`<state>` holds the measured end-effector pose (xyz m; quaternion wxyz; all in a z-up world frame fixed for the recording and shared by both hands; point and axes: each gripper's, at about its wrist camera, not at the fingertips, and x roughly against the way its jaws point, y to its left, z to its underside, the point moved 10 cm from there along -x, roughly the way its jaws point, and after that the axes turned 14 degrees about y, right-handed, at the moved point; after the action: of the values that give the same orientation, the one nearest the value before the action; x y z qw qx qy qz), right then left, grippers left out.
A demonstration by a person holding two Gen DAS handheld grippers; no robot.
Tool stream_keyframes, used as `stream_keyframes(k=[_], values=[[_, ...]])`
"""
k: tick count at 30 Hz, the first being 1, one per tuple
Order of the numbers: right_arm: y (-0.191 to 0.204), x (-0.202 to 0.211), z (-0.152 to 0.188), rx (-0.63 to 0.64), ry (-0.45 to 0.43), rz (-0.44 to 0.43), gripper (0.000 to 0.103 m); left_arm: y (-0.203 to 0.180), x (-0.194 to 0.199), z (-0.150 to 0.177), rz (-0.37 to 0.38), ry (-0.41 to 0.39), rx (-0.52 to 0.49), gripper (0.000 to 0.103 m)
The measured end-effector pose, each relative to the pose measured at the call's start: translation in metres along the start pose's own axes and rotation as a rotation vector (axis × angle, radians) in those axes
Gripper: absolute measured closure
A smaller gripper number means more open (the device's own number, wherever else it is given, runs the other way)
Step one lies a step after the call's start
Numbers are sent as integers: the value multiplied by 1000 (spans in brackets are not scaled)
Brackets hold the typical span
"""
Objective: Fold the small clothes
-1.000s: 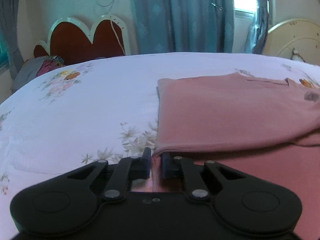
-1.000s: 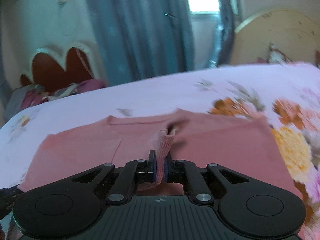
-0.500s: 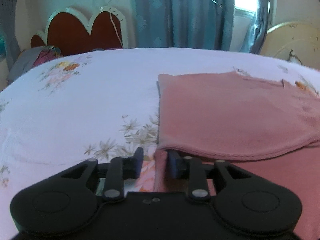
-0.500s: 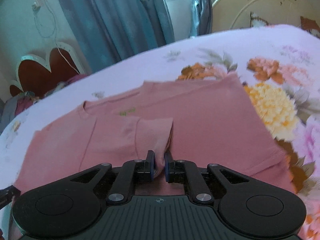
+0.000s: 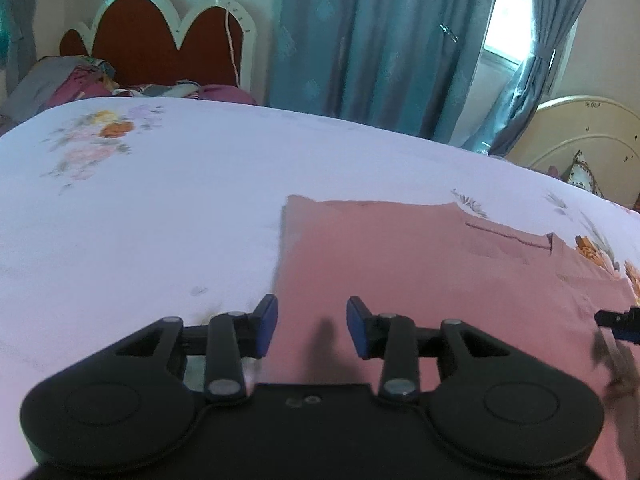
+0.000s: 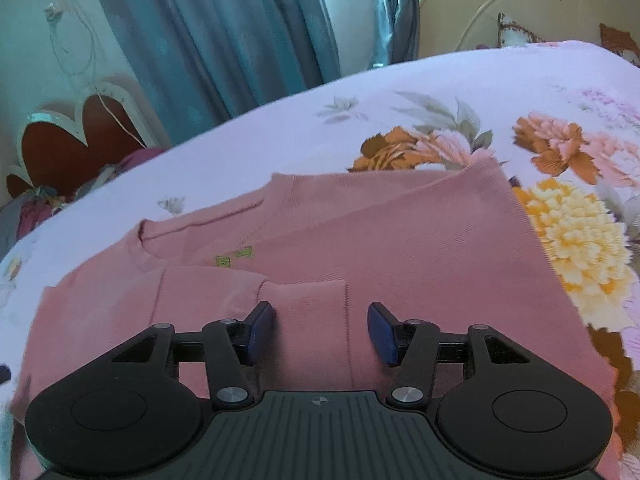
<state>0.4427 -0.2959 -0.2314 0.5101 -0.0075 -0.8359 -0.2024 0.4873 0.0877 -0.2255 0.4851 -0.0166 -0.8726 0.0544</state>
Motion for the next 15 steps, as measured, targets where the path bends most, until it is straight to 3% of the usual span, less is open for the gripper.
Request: stream_keyframes(k=[3,5,8,13,15], values=[[11,-4,2,36,13,-1,82,-13,-19,-10,-3,19,-16,66],[15,-5,3,53,13,2,93,-19,-29,-15,-7,27,-28,66],[20,0,3,87,-16,16,94,-26,-42,-20,-22,34,-51,66],[19,29,-6,153,-151,93,95,-27,-58,-23,-47,45,-73,66],[3,9,1,147,-79,155,96,-27,-62,-23,-56,42,-85,65]])
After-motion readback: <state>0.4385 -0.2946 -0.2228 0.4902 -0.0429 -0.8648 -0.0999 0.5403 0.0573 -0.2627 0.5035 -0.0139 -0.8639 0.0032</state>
